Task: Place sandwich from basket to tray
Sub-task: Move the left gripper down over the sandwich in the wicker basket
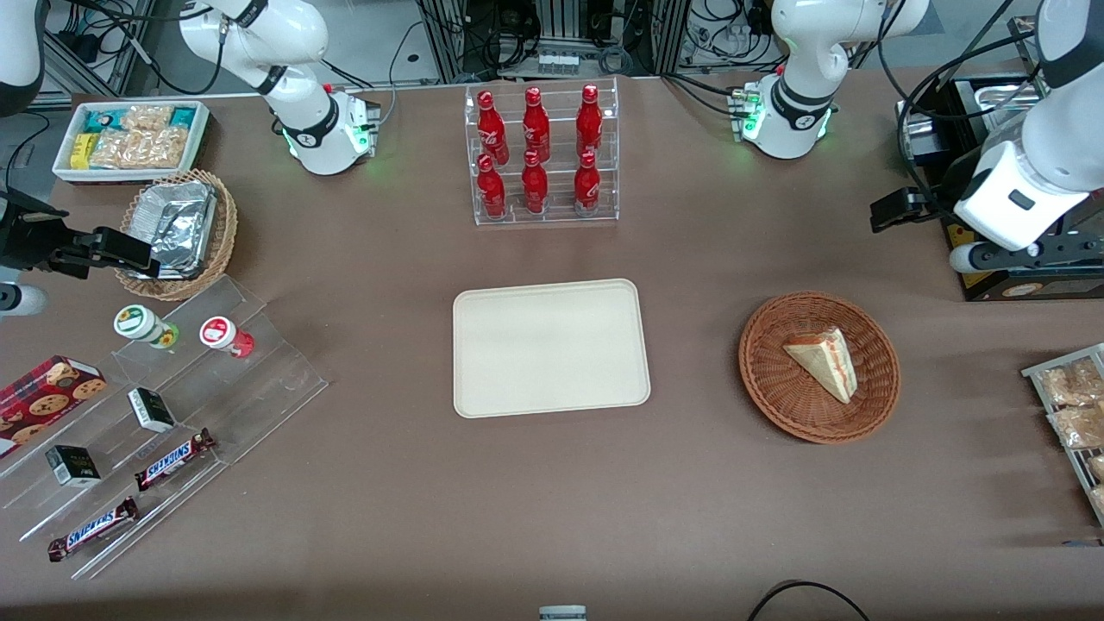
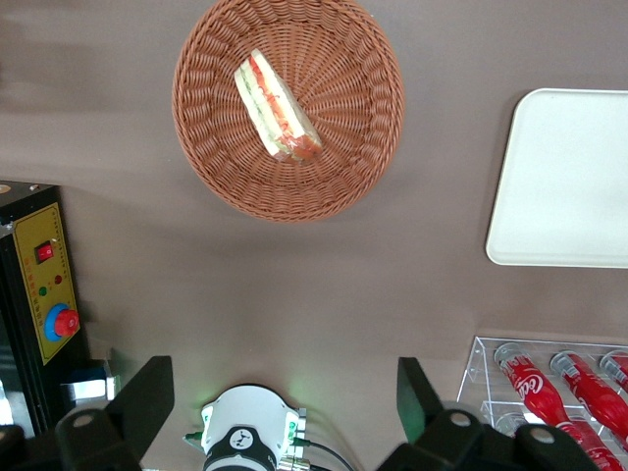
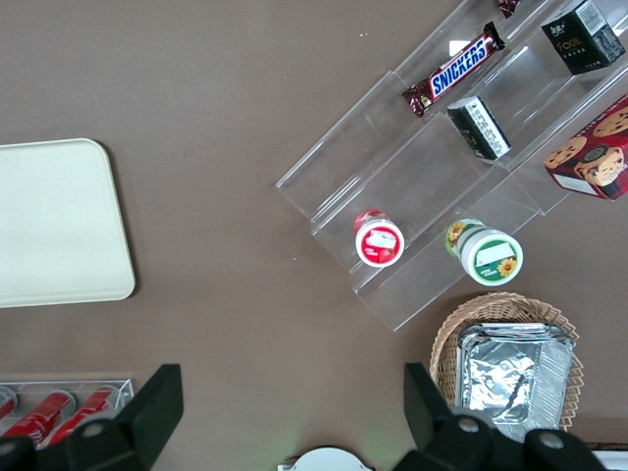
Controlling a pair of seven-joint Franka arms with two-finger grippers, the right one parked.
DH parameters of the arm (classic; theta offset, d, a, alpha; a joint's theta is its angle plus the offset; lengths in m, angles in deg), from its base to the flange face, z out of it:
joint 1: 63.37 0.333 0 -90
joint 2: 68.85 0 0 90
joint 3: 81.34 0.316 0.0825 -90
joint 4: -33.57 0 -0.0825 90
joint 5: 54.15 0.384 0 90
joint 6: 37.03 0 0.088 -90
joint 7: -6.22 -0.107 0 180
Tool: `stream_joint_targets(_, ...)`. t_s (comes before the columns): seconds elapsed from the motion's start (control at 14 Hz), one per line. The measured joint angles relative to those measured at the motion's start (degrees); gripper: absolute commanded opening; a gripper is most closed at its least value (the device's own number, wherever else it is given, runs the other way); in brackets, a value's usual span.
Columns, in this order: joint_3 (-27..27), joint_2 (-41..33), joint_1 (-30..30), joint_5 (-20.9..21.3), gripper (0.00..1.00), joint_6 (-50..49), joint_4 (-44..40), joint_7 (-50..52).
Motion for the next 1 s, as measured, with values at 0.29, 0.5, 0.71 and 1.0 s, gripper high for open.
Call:
stream_joint_targets(0.29, 0.07, 0.07, 0.0, 0.02, 1.0, 0.39, 0.15, 0.0)
stream_joint_targets(0.5, 0.04, 0.29, -0.06, 0.1, 1.0, 5.6, 3.85, -0.06)
stream_joint_targets(0.71, 0.03, 0.9, -0.06, 0.29, 1.0, 14.17, 11.06, -0.16)
stream_joint_targets(1.0, 0.03, 1.24, -0.05, 0.46, 1.0, 27.35, 22.27, -0.21)
